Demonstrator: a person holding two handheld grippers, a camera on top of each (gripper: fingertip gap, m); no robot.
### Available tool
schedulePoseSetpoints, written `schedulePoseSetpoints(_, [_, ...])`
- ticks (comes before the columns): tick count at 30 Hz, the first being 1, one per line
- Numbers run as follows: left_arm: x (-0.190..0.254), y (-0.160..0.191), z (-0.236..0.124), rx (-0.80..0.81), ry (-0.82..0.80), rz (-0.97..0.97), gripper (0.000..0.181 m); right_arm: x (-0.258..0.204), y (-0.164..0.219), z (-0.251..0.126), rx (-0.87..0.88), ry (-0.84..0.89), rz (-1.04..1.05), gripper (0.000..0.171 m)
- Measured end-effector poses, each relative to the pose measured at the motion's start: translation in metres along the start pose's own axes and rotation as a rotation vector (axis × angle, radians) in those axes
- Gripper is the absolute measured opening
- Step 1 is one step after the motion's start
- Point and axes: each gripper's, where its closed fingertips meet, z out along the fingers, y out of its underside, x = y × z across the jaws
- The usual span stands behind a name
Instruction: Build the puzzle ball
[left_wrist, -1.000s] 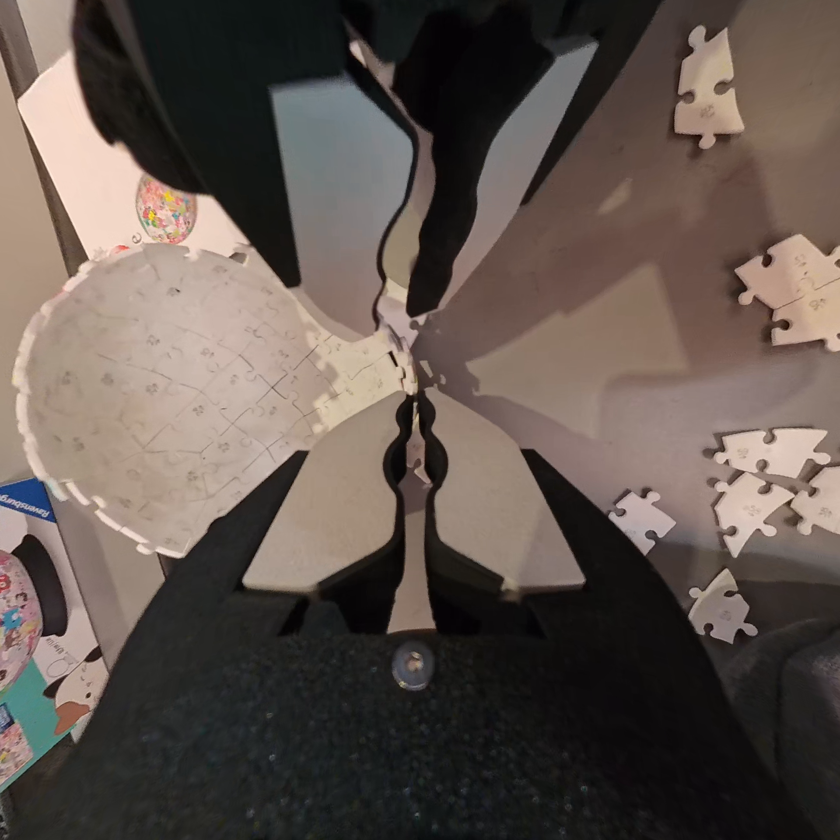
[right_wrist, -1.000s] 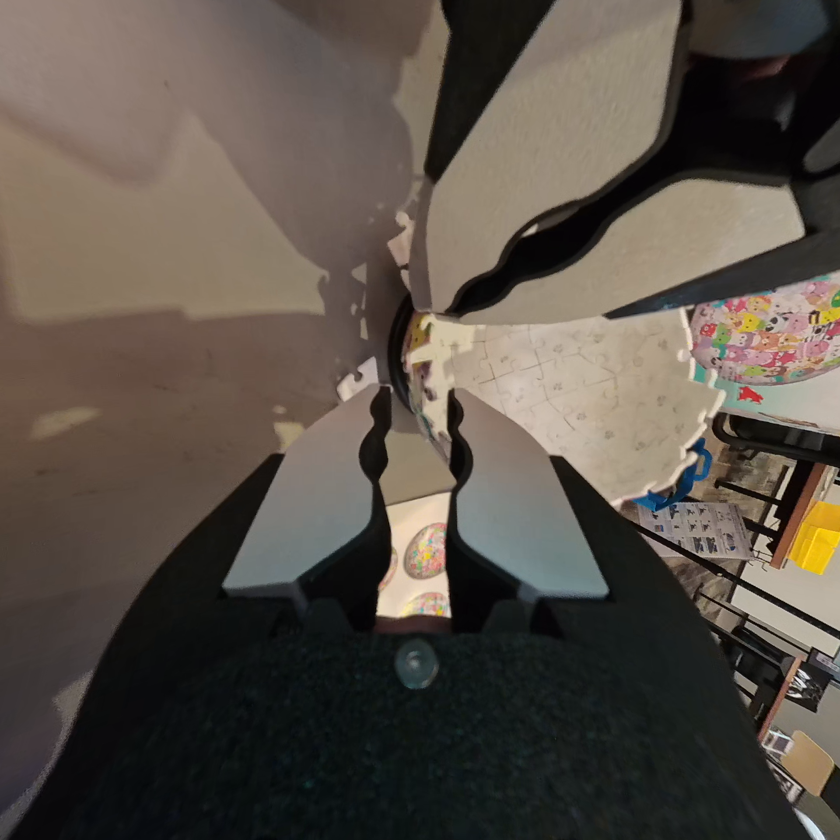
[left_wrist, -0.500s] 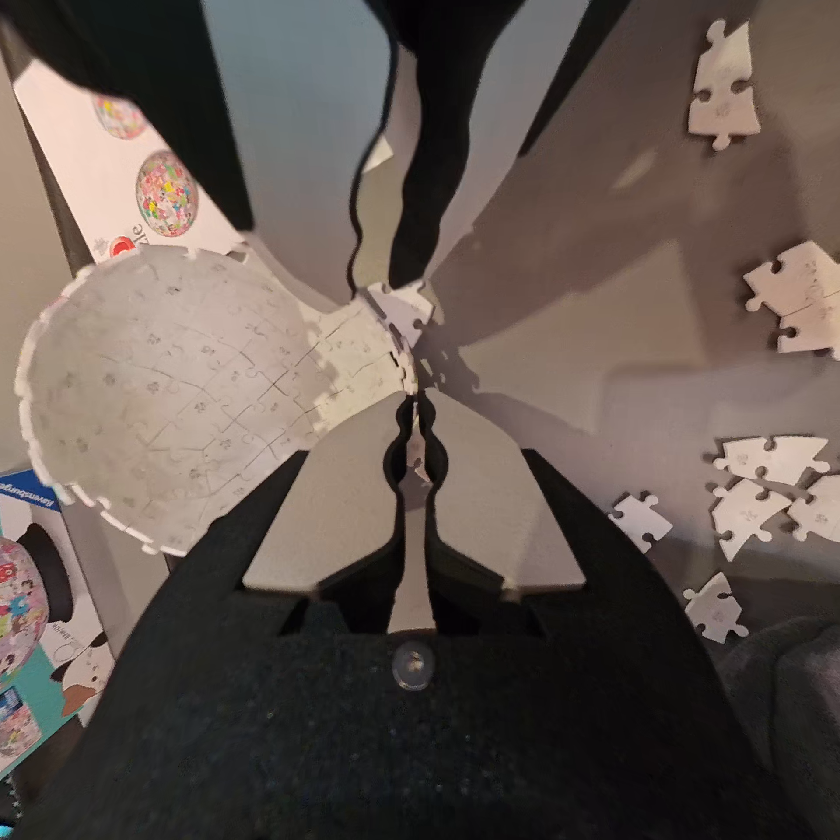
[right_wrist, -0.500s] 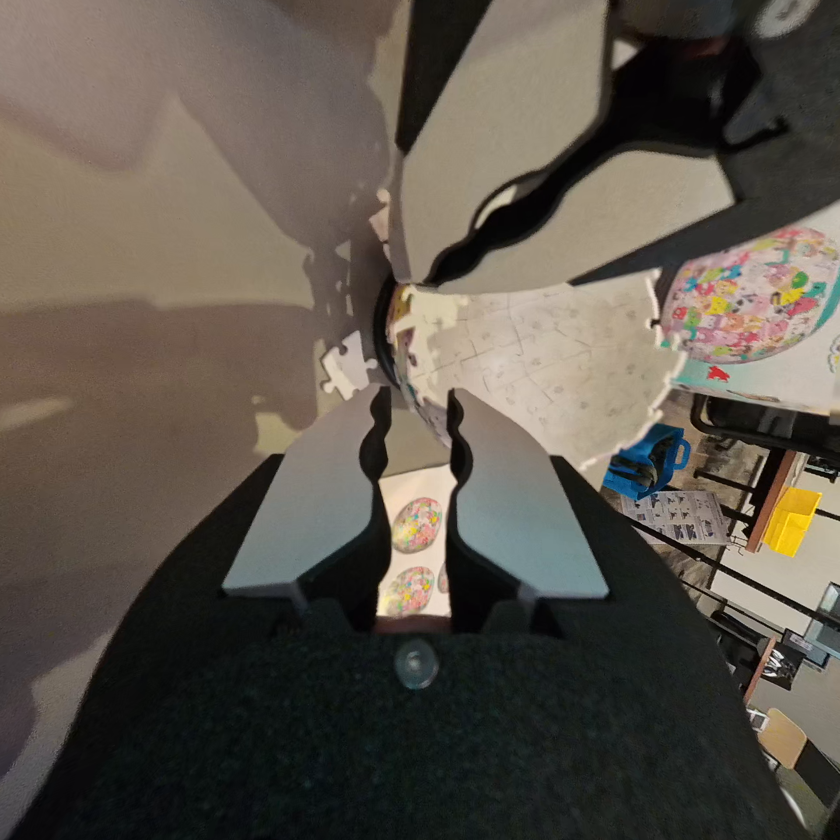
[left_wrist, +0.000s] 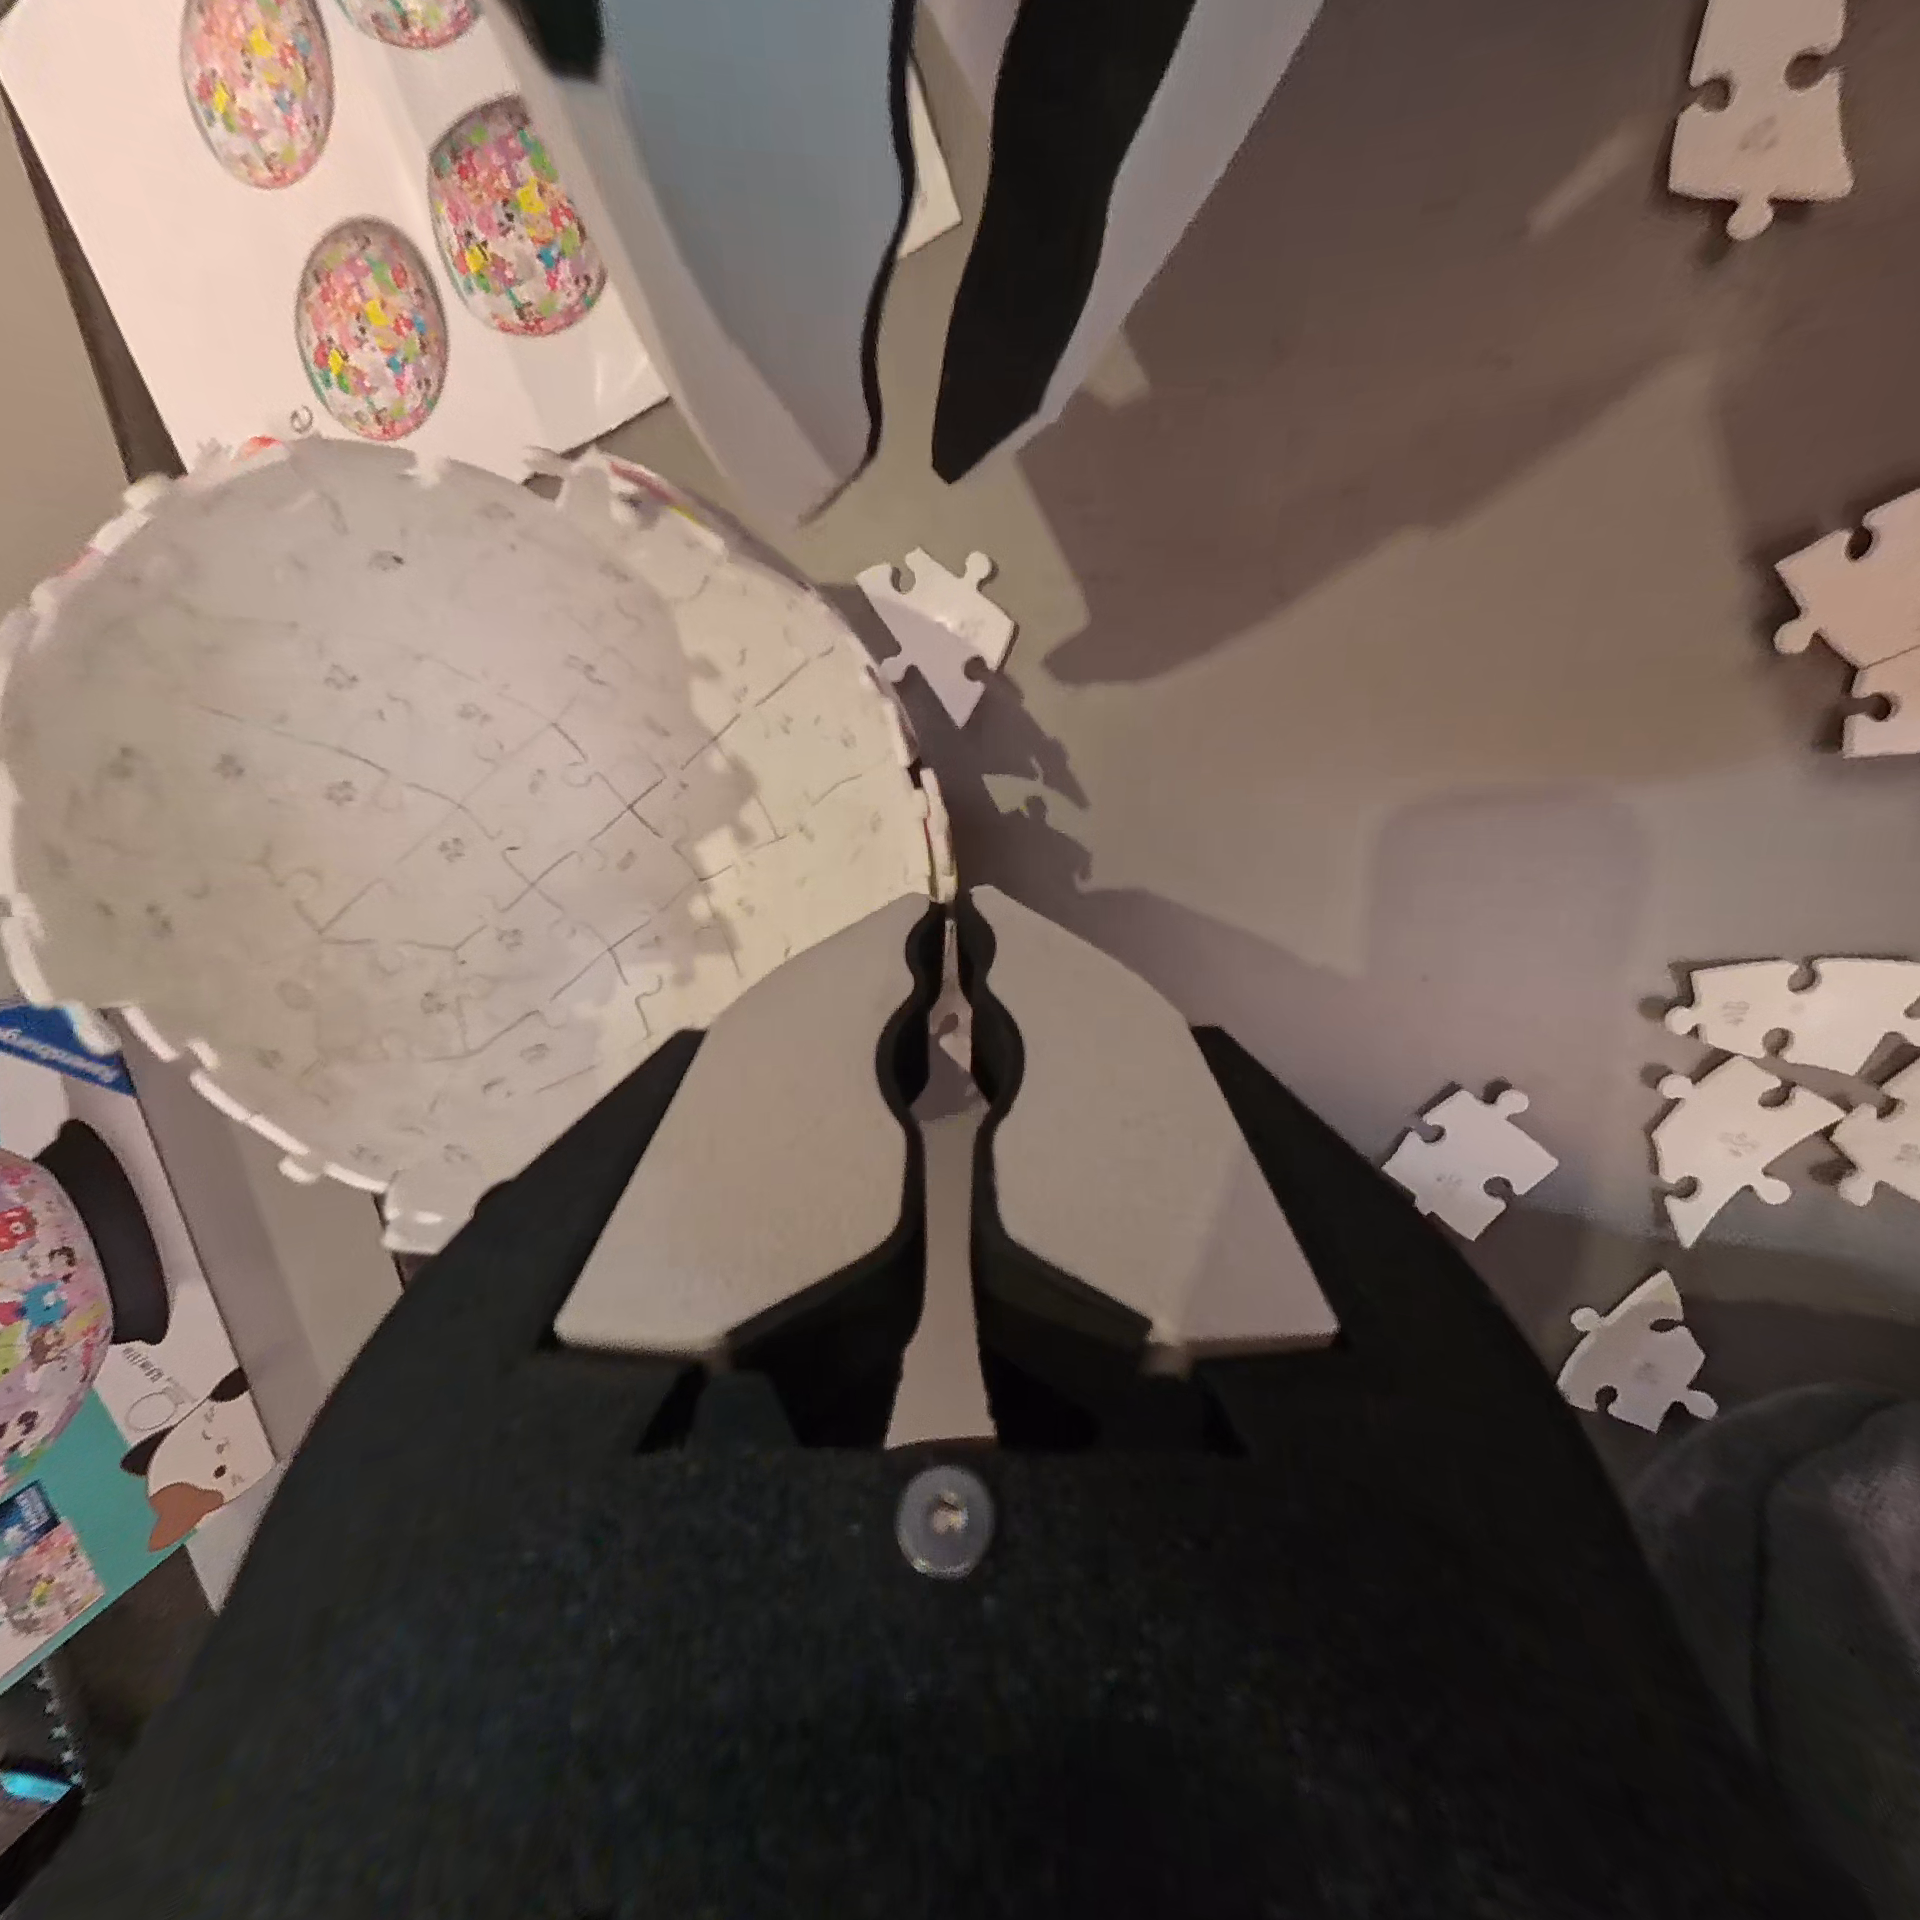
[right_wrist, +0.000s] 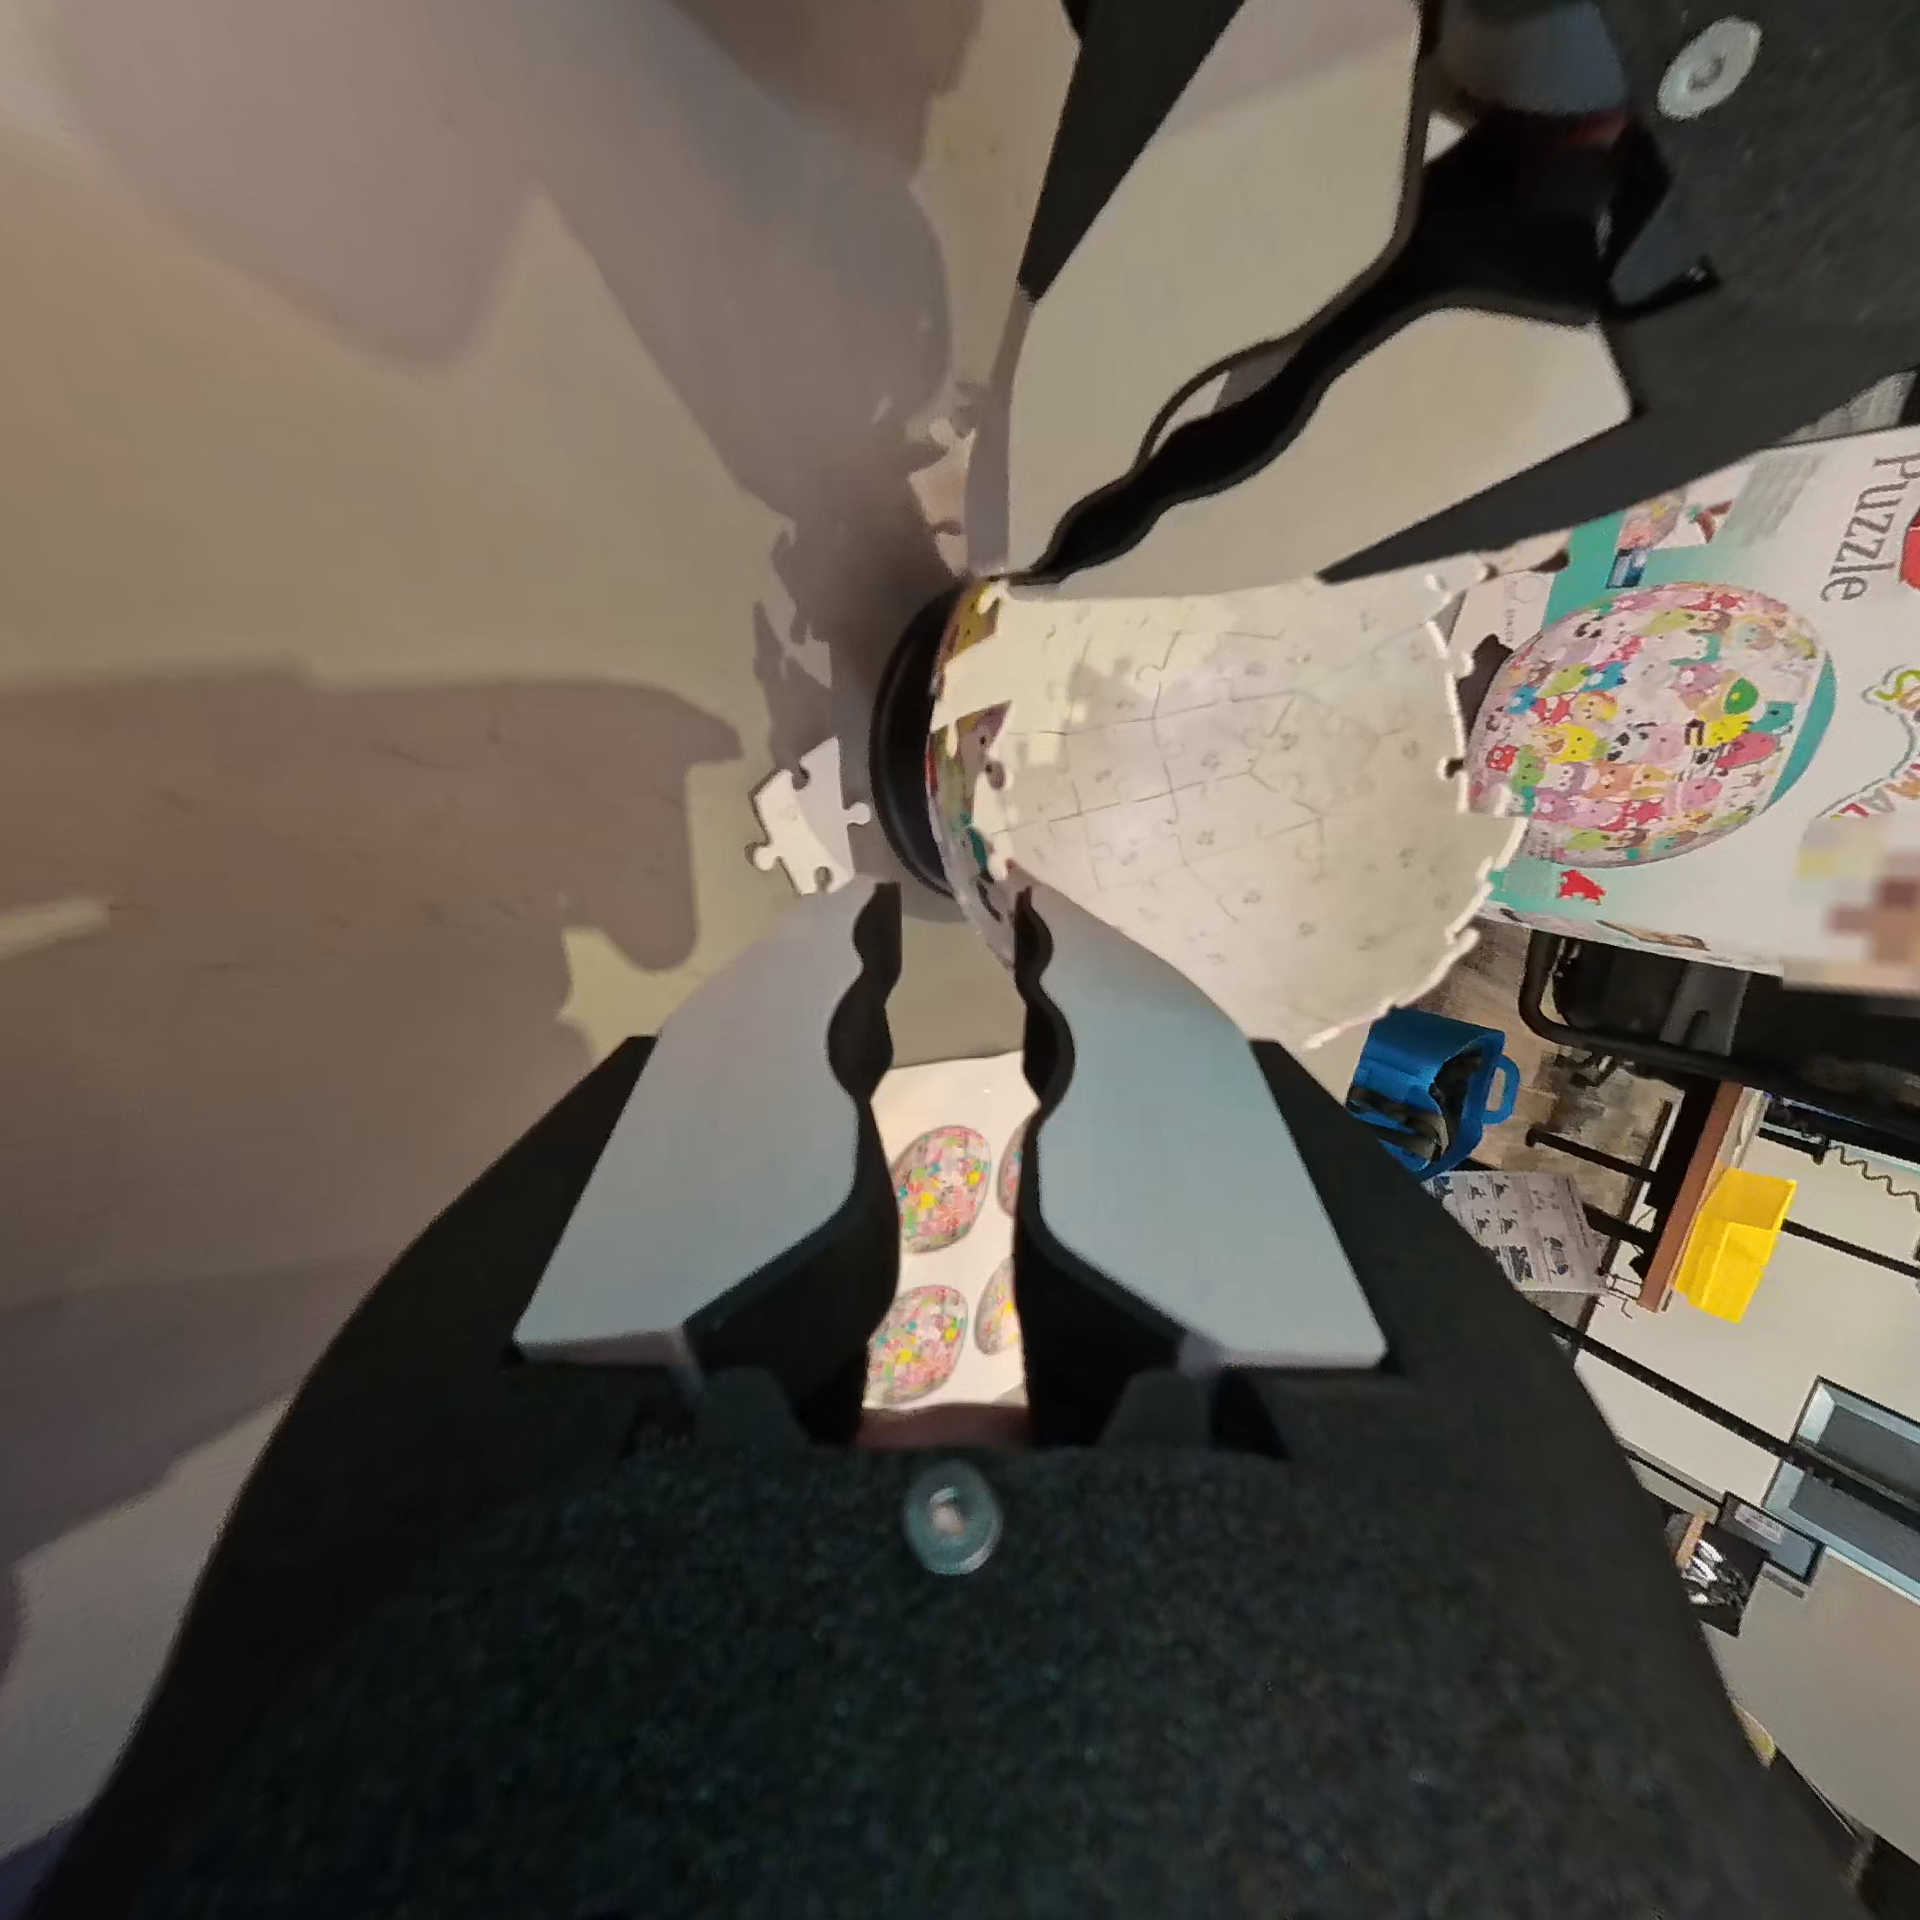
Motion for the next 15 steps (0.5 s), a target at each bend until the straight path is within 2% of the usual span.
schedulePoseSetpoints(15, [0.005,-0.013,-0.003,0.024,0.004,0.025,0.001,0.001,0.003,-0.002,-0.008,-0.001,0.014,0.021])
